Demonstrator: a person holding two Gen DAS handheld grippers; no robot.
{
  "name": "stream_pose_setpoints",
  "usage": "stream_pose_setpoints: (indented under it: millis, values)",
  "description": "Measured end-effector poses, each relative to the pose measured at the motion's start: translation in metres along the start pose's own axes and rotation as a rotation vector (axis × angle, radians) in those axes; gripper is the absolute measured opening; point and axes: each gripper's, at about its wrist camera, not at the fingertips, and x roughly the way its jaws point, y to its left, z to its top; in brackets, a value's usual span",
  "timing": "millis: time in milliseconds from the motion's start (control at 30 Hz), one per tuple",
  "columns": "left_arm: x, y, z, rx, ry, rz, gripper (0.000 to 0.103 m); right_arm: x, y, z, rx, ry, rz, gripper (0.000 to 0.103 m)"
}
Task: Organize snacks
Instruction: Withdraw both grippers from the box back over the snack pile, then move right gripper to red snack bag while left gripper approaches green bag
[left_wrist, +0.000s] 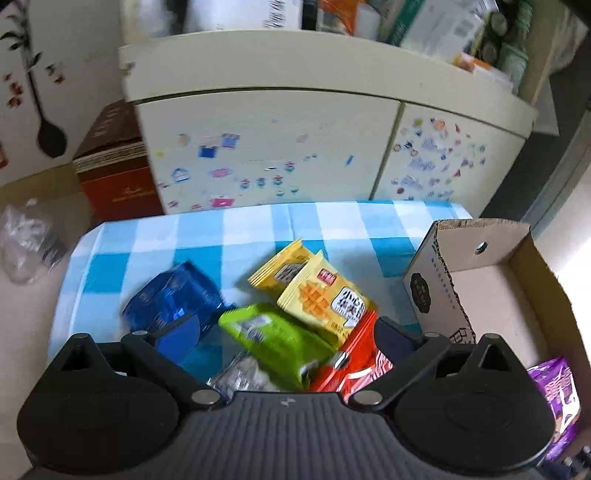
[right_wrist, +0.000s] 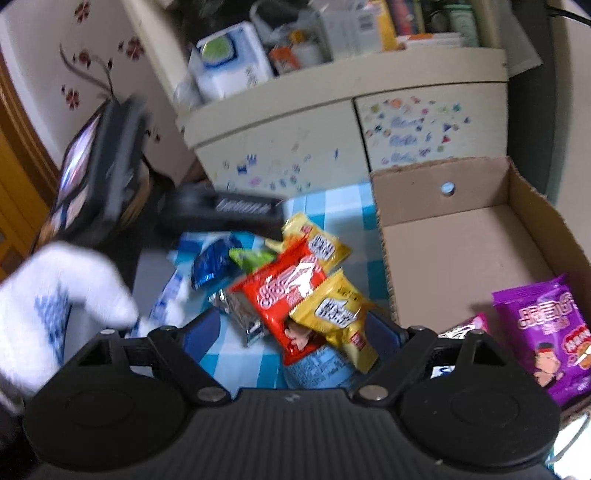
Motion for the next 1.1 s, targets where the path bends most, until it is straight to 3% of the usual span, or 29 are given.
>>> stream_pose_setpoints:
  millis: [200,400,633,800,900,1000,1100]
  values:
    - [0.034,-0.007,0.009,0.063,0.032,-0.012,0.102,0.031,0.010,-0.010,-0.074,0.036,-0.032,0.086]
    - [0.056,0.008,-0.007,0.088,0.089,0.019,0.103,0.055,0.013,-0.021,-0.084,0.055,-0.085,0.086]
    - [0.043,0.049,-0.037,0.039,0.143,0.015,0.103,0.067,0.025,-0.029,-0.142,0.051,-0.133,0.094]
    - [0.027,0.075,-0.058,-0.008,0.191,0.055,0.103,0.069,0.037,-0.039,-0.188,0.063,-0.138,0.096]
    - [0.015,0.087,-0.067,-0.038,0.214,0.092,0.103,0.073,0.038,-0.047,-0.096,0.128,-0.043,0.097]
    - [0.003,0.096,-0.075,-0.075,0.242,0.122,0.103,0.069,0.052,-0.056,-0.175,0.131,-0.025,0.097]
    - [-0.016,0.105,-0.082,-0.128,0.225,0.128,0.103,0.064,0.060,-0.065,-0.165,0.187,0.063,0.095]
